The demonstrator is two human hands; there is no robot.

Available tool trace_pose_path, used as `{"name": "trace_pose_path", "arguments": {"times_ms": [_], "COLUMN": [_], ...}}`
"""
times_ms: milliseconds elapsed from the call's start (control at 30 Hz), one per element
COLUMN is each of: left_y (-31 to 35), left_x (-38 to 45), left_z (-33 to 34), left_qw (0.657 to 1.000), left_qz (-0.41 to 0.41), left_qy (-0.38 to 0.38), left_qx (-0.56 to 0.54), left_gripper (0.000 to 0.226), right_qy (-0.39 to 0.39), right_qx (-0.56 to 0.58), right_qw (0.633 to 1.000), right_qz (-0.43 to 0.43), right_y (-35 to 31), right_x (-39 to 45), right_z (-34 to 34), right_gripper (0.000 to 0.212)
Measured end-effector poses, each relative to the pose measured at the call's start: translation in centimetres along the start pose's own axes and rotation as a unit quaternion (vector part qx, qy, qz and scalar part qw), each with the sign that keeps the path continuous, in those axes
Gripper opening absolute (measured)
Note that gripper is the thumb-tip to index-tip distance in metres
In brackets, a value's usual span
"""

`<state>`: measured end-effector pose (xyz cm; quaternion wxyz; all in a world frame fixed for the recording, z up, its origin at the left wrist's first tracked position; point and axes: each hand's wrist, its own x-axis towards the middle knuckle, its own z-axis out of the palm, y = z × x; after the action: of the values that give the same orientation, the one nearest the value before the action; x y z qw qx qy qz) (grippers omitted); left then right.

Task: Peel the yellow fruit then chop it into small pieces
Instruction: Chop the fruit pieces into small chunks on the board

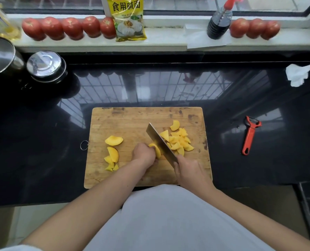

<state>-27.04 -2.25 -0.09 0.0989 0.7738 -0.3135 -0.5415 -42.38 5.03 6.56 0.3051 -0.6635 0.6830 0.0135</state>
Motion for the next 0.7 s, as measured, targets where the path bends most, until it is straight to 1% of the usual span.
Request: {"name": "trace_pose_path", "arguments": {"times_ms": [167, 367, 433, 533, 633, 700], "left_y": [0.3, 0.6, 0.8, 0.9, 0.5, 0.0], "left_x": [-0.1, -0.2, -0.3, -0.6, -0.9, -0.4], "left_z": [0.0, -0.2, -0.3, -0.5, -0.5, -0.3], "left_qw": [1.0, 0.999, 0.999, 0.999, 1.0, 0.999], "left_qz": [-0.002, -0.001, 0.001, 0.004, 0.004, 0.021], "left_qy": [0.004, 0.0, 0.0, -0.003, -0.009, -0.012], "left_qx": [0.004, 0.034, 0.036, 0.038, 0.024, 0.031], "left_gripper": [0.021, 0.015, 0.013, 0.016, 0.011, 0.009], "right_qy": [-0.04, -0.137, -0.133, -0.083, -0.041, -0.044], "right_qx": [-0.022, -0.058, -0.06, -0.046, -0.001, -0.01], "right_qw": [0.999, 0.988, 0.989, 0.995, 0.999, 0.999], "right_qz": [0.011, 0.033, 0.029, 0.006, 0.017, 0.029], "right_y": [-0.3, -0.4, -1.5, -3.2, -2.8, -1.9], "right_x": [-0.1, -0.8, 0.1, 1.9, 2.0, 0.9], "right_z": [-0.2, -1.4, -1.0, -0.1, 0.1, -0.1], "right_gripper": [0.012, 0.015, 0.014, 0.014, 0.016, 0.015]}}
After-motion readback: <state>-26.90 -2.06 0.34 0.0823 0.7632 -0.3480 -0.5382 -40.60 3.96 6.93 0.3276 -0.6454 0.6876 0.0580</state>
